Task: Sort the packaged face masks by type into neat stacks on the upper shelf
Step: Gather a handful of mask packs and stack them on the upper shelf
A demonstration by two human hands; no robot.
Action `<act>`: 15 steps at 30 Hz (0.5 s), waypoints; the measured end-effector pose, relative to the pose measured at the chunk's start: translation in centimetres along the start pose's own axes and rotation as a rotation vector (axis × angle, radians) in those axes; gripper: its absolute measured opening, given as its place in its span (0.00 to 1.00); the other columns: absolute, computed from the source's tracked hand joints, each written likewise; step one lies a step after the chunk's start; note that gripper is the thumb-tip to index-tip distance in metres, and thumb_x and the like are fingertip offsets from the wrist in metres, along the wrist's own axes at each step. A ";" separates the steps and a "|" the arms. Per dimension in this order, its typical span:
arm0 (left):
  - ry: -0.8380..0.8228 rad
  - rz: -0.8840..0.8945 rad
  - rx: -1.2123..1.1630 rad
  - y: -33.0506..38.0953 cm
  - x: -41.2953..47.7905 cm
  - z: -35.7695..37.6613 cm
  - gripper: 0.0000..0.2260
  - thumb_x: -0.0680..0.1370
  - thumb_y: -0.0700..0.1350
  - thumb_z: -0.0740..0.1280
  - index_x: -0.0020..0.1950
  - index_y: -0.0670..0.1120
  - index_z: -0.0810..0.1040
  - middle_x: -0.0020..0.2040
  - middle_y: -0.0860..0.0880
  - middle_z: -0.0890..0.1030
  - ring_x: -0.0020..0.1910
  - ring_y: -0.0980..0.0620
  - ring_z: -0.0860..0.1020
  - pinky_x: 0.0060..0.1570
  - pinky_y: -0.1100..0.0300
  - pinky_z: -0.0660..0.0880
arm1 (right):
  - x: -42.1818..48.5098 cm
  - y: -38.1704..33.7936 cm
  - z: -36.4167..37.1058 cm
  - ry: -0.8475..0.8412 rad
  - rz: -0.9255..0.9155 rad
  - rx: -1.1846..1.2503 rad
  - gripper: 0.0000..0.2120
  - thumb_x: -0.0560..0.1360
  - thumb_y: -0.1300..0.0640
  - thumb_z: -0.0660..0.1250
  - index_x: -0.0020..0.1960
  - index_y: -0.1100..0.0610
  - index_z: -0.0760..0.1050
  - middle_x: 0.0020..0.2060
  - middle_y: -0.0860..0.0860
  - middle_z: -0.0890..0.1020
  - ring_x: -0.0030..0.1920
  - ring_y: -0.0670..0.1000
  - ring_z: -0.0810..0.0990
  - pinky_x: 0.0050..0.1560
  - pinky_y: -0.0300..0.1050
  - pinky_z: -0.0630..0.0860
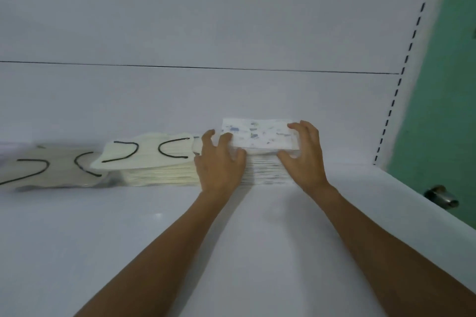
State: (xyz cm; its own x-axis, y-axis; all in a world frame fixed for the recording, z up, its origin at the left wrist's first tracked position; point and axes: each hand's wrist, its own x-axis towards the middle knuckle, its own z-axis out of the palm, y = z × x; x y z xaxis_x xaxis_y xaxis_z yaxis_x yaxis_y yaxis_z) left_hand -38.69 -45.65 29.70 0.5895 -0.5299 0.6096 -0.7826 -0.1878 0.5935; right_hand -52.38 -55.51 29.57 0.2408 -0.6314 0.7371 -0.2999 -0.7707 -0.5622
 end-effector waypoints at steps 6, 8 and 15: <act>-0.017 0.031 0.196 0.4 -1.2 0.8 0.21 0.77 0.53 0.61 0.68 0.50 0.68 0.73 0.46 0.59 0.66 0.45 0.67 0.62 0.51 0.60 | -0.3 0.6 0.1 -0.060 0.027 -0.207 0.23 0.74 0.55 0.67 0.67 0.56 0.69 0.73 0.54 0.61 0.69 0.53 0.67 0.69 0.49 0.60; -0.059 0.075 0.260 0.1 -1.3 0.8 0.22 0.77 0.51 0.60 0.71 0.50 0.64 0.74 0.45 0.59 0.67 0.44 0.65 0.63 0.51 0.62 | -0.3 0.5 0.4 -0.050 0.009 -0.303 0.23 0.74 0.50 0.66 0.67 0.56 0.70 0.73 0.55 0.62 0.71 0.55 0.65 0.71 0.56 0.54; -0.113 0.153 0.181 -0.2 -1.9 0.3 0.27 0.78 0.46 0.61 0.74 0.47 0.57 0.74 0.44 0.59 0.65 0.44 0.69 0.58 0.51 0.69 | -0.8 0.6 0.7 -0.120 -0.172 -0.469 0.33 0.66 0.34 0.68 0.65 0.51 0.73 0.71 0.54 0.66 0.72 0.55 0.62 0.70 0.67 0.49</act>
State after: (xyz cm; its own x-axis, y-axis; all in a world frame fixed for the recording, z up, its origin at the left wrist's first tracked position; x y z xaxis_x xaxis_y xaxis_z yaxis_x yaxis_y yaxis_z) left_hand -39.68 -44.87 28.29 0.4438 -0.6504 0.6164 -0.8897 -0.2378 0.3896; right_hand -52.06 -55.57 28.39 0.4188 -0.5255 0.7406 -0.6221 -0.7601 -0.1876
